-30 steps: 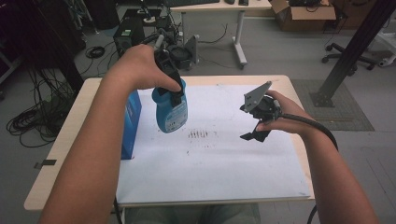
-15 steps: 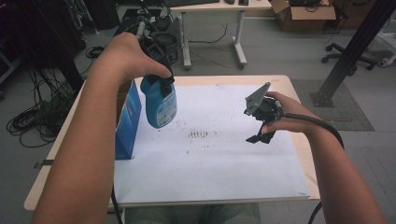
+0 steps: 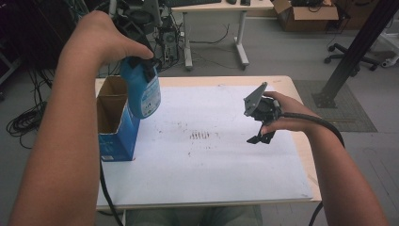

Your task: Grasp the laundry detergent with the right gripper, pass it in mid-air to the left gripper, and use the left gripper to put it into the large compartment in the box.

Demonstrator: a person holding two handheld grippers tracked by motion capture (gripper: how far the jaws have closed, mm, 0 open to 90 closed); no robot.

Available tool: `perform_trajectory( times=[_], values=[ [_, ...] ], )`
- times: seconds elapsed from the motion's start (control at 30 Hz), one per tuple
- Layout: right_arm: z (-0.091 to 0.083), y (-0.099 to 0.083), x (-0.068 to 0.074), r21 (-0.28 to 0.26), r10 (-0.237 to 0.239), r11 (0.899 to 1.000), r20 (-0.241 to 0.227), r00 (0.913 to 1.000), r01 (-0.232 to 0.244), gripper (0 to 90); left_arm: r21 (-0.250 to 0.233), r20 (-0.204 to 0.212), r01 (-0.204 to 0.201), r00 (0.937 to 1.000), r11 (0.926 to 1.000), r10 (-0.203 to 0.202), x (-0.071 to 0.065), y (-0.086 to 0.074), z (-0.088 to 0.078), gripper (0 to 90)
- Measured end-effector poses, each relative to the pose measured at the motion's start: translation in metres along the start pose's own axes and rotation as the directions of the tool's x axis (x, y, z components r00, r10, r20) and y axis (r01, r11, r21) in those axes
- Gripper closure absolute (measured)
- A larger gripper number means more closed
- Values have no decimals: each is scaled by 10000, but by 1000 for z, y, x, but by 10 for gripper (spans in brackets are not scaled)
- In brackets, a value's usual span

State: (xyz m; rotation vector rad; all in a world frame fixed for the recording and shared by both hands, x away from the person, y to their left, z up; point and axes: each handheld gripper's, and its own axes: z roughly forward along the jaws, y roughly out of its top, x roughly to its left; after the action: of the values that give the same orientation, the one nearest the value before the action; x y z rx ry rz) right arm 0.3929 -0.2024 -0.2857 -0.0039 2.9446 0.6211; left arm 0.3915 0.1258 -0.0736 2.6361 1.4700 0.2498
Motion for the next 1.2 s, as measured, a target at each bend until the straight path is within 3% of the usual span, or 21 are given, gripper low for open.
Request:
perform_trajectory(
  times=[0.27, 0.43, 0.73, 1.2],
  values=[
    [0, 3, -1, 140, -35, 9999, -46, 10000, 36, 30, 83, -7, 546, 9985, 9985, -546, 15, -5, -12, 377],
    [-1, 4, -2, 137, -53, 9999, -19, 10000, 53, 30, 306, -96, 1191, 9929, 9924, -1188, 29, -8, -16, 376],
    [0, 4, -2, 176, -48, 9998, -82, 10000, 49, 30, 386, -296, 2197, 9753, 9748, -2187, 54, -17, -15, 377],
    [2, 12, -4, 289, -141, 9995, -172, 9998, 146, 30, 408, -516, 3434, 9386, 9383, -3412, 80, -28, -11, 376]
  ],
)
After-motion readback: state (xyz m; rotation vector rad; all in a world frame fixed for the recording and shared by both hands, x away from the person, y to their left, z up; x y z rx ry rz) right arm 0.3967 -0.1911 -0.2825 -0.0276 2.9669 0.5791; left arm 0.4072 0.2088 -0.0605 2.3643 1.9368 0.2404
